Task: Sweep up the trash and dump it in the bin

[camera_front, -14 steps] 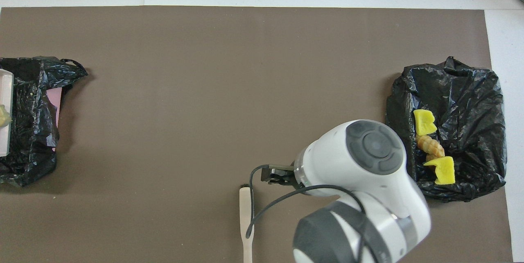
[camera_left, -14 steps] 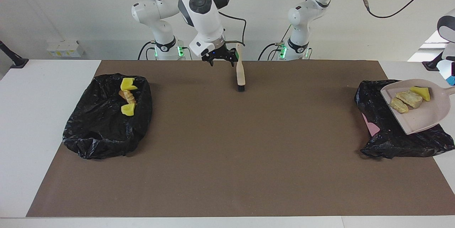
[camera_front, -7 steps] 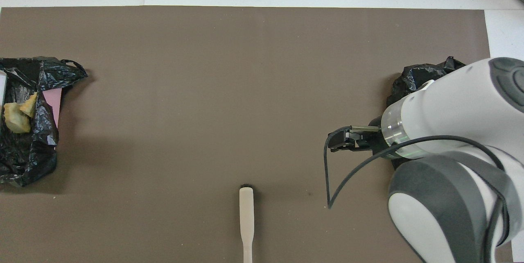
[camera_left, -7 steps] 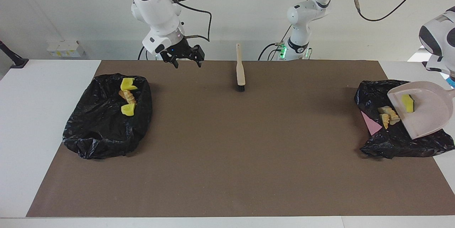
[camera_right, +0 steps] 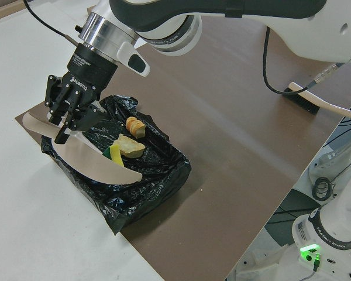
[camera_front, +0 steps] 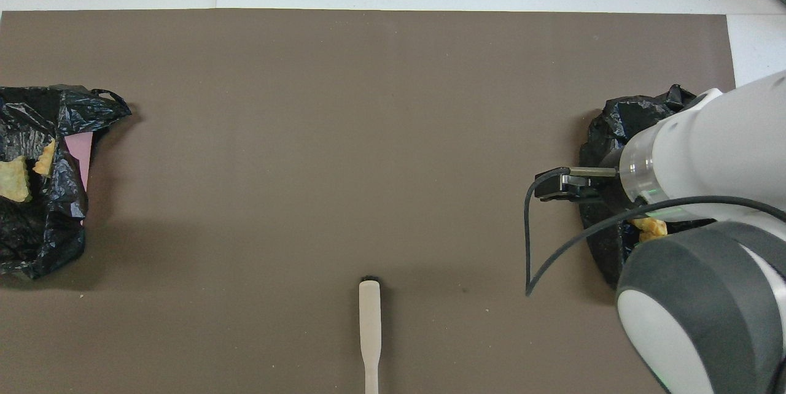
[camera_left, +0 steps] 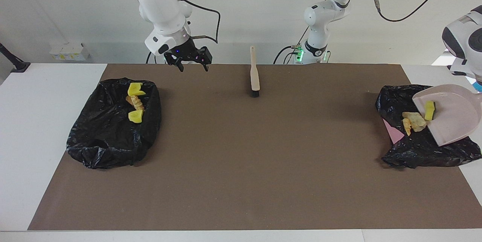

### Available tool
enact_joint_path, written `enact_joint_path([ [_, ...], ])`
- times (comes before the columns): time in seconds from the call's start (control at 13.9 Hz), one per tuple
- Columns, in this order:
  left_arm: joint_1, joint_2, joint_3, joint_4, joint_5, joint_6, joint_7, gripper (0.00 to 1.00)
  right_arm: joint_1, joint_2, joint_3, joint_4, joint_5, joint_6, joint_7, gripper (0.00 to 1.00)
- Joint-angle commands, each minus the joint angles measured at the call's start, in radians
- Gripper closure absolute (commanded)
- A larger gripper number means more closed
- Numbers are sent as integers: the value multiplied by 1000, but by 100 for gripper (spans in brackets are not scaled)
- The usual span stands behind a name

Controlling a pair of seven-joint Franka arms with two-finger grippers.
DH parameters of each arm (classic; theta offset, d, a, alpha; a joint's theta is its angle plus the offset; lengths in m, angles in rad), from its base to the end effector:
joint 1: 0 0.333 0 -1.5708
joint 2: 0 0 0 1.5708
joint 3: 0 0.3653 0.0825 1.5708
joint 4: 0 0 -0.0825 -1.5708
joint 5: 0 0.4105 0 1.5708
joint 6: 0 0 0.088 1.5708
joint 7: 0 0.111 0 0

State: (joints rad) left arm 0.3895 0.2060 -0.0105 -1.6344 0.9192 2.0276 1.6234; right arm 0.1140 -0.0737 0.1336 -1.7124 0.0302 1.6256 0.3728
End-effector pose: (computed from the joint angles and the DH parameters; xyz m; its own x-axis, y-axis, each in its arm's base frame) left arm 0.6197 0.2996 0.5742 -0.0242 -0.6435 -0.7651 -0.9997 0.0130 0.0207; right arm 0.5388 0.1425 0.6453 0.9917 -0.1270 -0.0202 -0.1273 -0.9918 -0.0139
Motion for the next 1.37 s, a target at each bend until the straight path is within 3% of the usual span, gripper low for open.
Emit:
enact_joint_path([
  [0.0, -41, -39, -3, -36, 71, -12, -23, 100, -48, 78, 14, 135, -24, -88, -11, 0],
  [0.22, -130, -56, -3, -54, 110, -99, -121, 100, -68, 95, 14, 154, -47, -95, -5, 0],
  [0.43, -104, -57, -2, -59, 177, -78, -112, 100, -62, 81, 18, 128, -73, -93, 64, 0],
  [0.79, -92, -57, -3, -44, 178, -58, -99, 100, -65, 86, 15, 131, -72, -79, 54, 0],
  [0.94, -100, -59, -9, -22, 155, -58, -74, 100, -66, 86, 15, 131, -72, -81, 54, 0],
  [1.3, -188, -97, -14, -21, -32, -156, -91, 100, -85, 88, 12, 137, -62, -81, -4, 0],
])
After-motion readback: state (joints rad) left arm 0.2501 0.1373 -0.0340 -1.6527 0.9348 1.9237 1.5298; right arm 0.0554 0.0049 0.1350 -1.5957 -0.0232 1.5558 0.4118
